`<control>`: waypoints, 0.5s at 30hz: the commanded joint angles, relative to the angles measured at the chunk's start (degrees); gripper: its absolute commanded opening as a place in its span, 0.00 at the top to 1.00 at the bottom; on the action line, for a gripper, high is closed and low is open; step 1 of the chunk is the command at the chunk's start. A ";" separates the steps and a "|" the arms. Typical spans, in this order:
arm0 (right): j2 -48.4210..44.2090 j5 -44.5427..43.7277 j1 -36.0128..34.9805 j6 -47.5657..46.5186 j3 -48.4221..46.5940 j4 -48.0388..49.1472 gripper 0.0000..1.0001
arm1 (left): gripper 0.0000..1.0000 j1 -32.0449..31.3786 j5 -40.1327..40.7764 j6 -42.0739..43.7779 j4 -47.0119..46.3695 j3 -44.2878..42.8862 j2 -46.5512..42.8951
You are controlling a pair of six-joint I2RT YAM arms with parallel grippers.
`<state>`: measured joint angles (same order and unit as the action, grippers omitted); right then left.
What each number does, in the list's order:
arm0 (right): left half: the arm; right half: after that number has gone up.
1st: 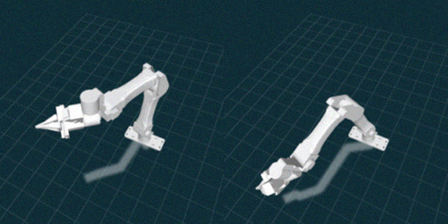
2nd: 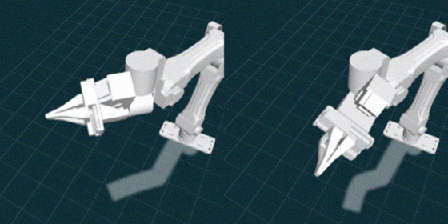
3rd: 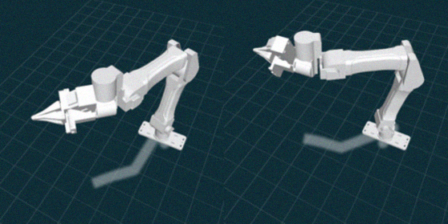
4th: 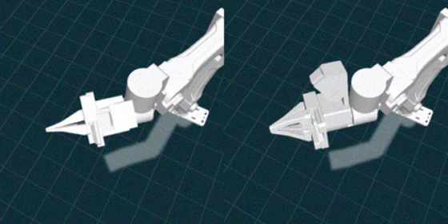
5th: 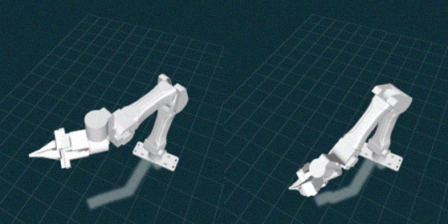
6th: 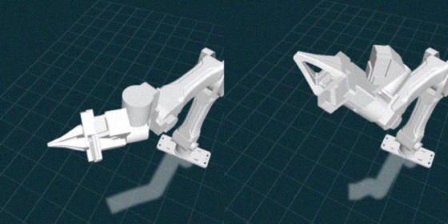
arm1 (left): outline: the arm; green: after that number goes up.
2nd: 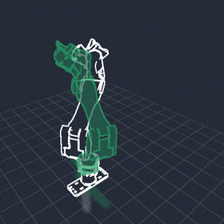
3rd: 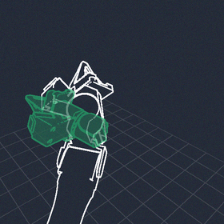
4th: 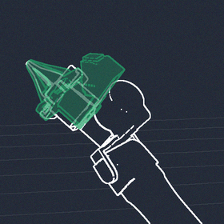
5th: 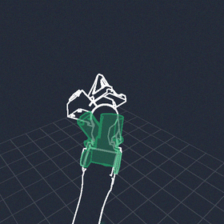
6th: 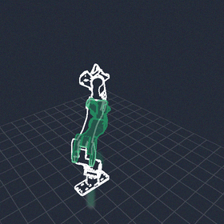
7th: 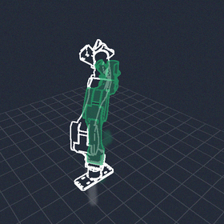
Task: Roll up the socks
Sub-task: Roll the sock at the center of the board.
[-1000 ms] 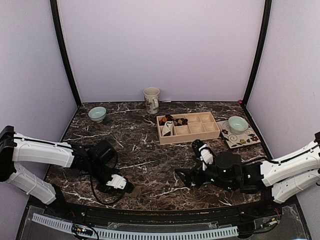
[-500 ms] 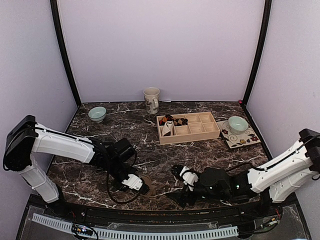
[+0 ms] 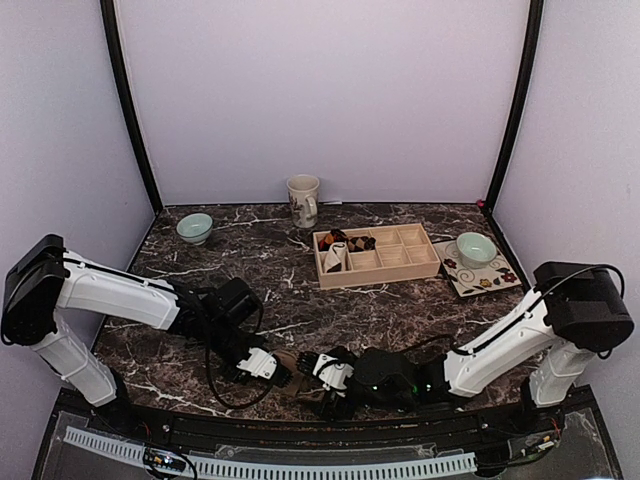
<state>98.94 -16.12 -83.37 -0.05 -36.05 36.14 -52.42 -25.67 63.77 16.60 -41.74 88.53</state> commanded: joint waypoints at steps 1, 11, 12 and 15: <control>3.23 -0.55 -0.39 -6.18 -1.98 7.87 0.10 | 1.00 1.36 -1.30 -1.18 4.34 1.57 0.26; 10.72 4.59 -0.13 -10.62 -6.25 11.41 0.19 | 1.00 3.80 -2.90 -0.54 6.00 -0.16 1.81; 11.28 4.42 -0.06 -11.12 -6.77 11.38 0.21 | 1.00 3.82 -2.92 -0.49 6.15 -0.26 1.98; 13.30 3.98 0.52 -12.16 -8.21 11.52 0.25 | 1.00 3.82 -2.74 -0.25 6.16 -0.28 2.17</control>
<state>110.06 -12.86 -83.33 -9.56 -41.89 44.66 -48.99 -29.30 63.20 18.20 -42.11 89.45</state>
